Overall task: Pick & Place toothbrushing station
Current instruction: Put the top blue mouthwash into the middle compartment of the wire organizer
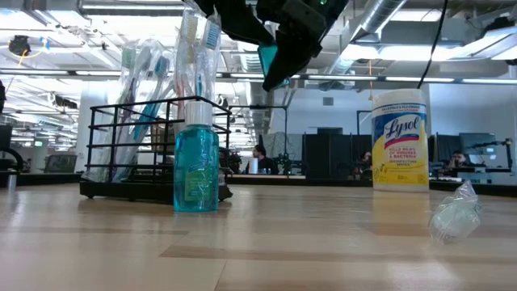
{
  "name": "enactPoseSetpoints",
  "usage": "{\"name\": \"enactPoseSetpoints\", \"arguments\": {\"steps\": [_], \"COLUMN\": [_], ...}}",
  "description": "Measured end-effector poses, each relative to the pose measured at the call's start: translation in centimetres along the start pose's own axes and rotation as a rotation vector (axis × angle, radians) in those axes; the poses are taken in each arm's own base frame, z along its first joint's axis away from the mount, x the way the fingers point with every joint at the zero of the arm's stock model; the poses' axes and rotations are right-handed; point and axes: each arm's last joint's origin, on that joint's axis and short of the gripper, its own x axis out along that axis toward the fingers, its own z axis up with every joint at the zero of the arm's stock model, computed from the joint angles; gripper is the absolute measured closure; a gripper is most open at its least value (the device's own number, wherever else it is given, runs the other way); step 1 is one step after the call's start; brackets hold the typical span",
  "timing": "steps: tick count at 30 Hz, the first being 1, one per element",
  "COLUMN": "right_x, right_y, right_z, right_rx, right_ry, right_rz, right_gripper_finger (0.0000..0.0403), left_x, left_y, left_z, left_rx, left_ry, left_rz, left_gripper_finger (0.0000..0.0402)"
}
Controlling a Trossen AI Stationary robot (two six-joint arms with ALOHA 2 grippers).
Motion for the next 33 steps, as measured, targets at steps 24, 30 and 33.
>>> {"name": "enactPoseSetpoints", "arguments": {"steps": [24, 30, 33], "right_x": [0.0, 0.0, -0.02], "right_y": [0.01, 0.02, 0.02], "right_z": [0.05, 0.02, -0.03], "right_rx": [0.001, 0.001, -0.001], "right_ry": [-0.005, -0.002, 0.006], "right_rz": [0.0, 0.001, 0.003], "right_gripper_finger": [0.0333, 0.0331, 0.0329], "left_x": [0.01, 0.01, -0.11], "left_y": [-0.02, -0.05, -0.06], "left_z": [-0.09, -0.15, -0.14], "left_rx": [0.011, 0.013, 0.013], "left_ry": [0.006, 0.012, 0.013], "left_rz": [-0.003, -0.008, -0.013], "left_gripper_finger": [0.0317, 0.0317, 0.0317]}}
